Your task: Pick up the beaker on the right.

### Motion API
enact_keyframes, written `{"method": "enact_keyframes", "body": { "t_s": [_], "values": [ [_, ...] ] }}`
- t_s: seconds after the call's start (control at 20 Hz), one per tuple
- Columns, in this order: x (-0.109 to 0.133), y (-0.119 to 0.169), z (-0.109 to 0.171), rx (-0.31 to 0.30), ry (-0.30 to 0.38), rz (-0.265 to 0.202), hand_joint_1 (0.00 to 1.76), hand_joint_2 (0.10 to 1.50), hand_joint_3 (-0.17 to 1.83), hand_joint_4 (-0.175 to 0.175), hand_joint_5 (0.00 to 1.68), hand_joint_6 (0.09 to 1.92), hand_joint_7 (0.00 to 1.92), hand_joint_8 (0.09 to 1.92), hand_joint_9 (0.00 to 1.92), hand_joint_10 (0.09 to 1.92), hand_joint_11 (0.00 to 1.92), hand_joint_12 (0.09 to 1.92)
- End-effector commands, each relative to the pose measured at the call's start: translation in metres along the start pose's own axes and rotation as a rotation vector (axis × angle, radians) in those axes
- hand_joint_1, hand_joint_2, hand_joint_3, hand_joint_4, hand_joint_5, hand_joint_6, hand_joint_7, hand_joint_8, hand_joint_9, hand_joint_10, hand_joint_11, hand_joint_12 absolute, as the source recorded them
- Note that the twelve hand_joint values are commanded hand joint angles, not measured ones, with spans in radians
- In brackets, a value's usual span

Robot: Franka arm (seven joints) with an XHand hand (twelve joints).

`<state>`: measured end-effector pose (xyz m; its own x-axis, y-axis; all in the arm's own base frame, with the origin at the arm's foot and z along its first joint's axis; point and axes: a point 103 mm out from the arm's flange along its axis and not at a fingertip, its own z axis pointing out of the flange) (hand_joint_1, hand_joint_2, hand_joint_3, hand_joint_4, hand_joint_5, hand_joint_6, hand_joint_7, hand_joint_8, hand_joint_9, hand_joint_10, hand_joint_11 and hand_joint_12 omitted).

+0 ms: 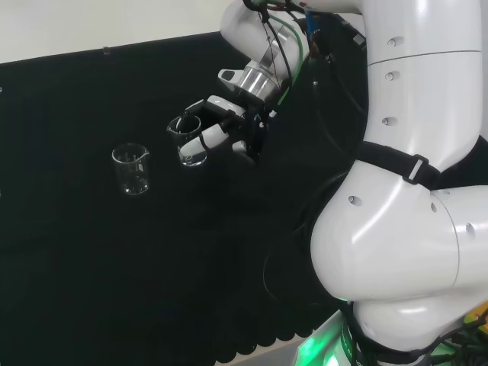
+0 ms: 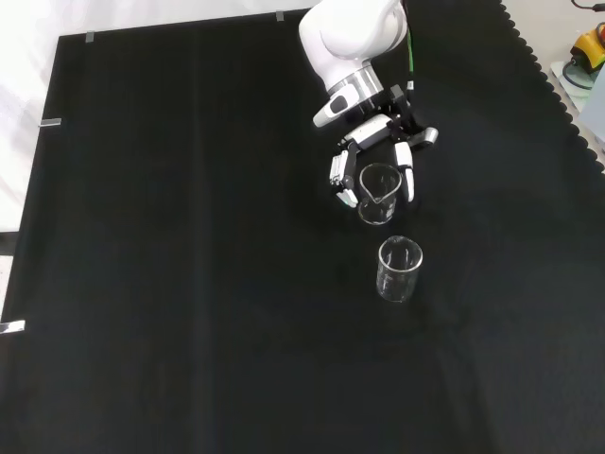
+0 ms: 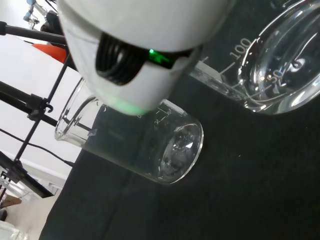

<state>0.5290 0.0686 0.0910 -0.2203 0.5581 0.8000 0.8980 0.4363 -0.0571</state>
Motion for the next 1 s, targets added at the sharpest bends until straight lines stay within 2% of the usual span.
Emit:
{"method": "enact_keyframes", "body": {
  "t_s": [0.05, 1.0],
  "values": [
    [0.002, -0.001, -0.003, 0.008, -0.020, 0.000, 1.40, 0.80, 0.51, -0.175, 1.06, 0.96, 1.24, 0.85, 0.97, 0.99, 0.80, 0.90],
    [0.027, -0.005, -0.008, 0.037, -0.066, -0.030, 1.40, 0.79, 0.52, -0.175, 1.06, 0.96, 1.24, 0.85, 0.97, 1.00, 0.81, 0.90]
  ]
}}
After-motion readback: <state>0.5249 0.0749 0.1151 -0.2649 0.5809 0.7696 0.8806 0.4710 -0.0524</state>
